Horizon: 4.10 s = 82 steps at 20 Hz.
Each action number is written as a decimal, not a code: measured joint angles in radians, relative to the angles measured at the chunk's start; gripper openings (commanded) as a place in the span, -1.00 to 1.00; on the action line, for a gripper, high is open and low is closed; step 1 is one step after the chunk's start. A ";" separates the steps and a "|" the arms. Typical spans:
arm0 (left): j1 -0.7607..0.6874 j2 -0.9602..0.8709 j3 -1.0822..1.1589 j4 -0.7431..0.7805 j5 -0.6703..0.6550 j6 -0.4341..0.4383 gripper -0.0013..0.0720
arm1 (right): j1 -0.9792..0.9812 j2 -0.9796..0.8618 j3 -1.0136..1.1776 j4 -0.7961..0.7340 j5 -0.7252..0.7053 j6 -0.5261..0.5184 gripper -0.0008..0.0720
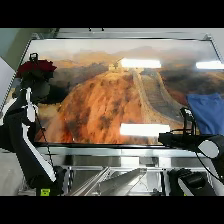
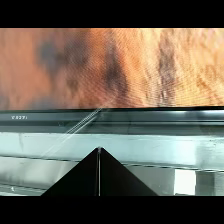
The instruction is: Fold the shirts.
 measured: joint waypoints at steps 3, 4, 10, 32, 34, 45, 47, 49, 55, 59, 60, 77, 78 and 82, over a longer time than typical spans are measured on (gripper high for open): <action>0.001 0.065 -0.013 0.000 0.047 0.000 -0.93 | 0.000 0.000 0.000 0.000 0.000 0.000 -0.93; 0.003 0.095 -0.031 -0.001 0.060 0.000 -0.93 | 0.000 0.000 0.000 0.000 0.000 0.000 -0.93; 0.026 0.274 -0.118 -0.007 0.245 0.000 -0.93 | 0.000 0.000 0.000 0.000 -0.001 0.000 -0.93; -0.695 0.962 -0.568 -0.467 0.626 -0.120 0.96 | -0.002 -0.011 0.006 -0.005 -0.056 -0.066 0.32; -0.701 0.967 -0.585 -0.441 0.645 -0.120 0.96 | -0.016 -0.014 0.031 -0.010 -0.056 -0.087 0.32; -0.451 0.917 -0.933 -0.450 0.668 -0.039 0.96 | -0.211 -0.471 0.232 0.150 -0.172 -0.444 0.33; -0.450 0.900 -1.017 -0.518 0.653 0.002 0.96 | -0.216 -0.609 0.270 0.212 -0.189 -0.526 0.33; -0.483 0.891 -1.097 -0.566 0.634 0.029 0.96 | -0.219 -0.733 0.309 0.297 -0.198 -0.613 0.33; -0.645 0.882 -1.186 -0.641 0.435 0.053 0.89 | -0.220 -0.961 0.399 0.544 -0.212 -0.809 -0.41; -0.717 0.869 -1.186 -0.656 0.260 0.045 -0.09 | -0.220 -0.999 0.417 0.600 -0.212 -0.861 -0.93; -0.727 0.856 -1.188 -0.657 0.229 0.044 -0.80 | -0.220 -1.002 0.418 0.607 -0.211 -0.869 -0.93; -0.654 1.217 -1.086 -0.664 0.288 0.000 -0.93 | -0.246 -0.474 0.426 0.557 0.000 -0.921 -0.93; -0.648 1.256 -1.068 -0.665 0.294 -0.001 -0.93 | -0.247 -0.420 0.435 0.557 0.013 -0.921 -0.93; -0.592 1.432 -0.934 -0.665 0.319 -0.027 -0.93 | -0.248 -0.193 0.565 0.558 0.043 -0.918 -0.93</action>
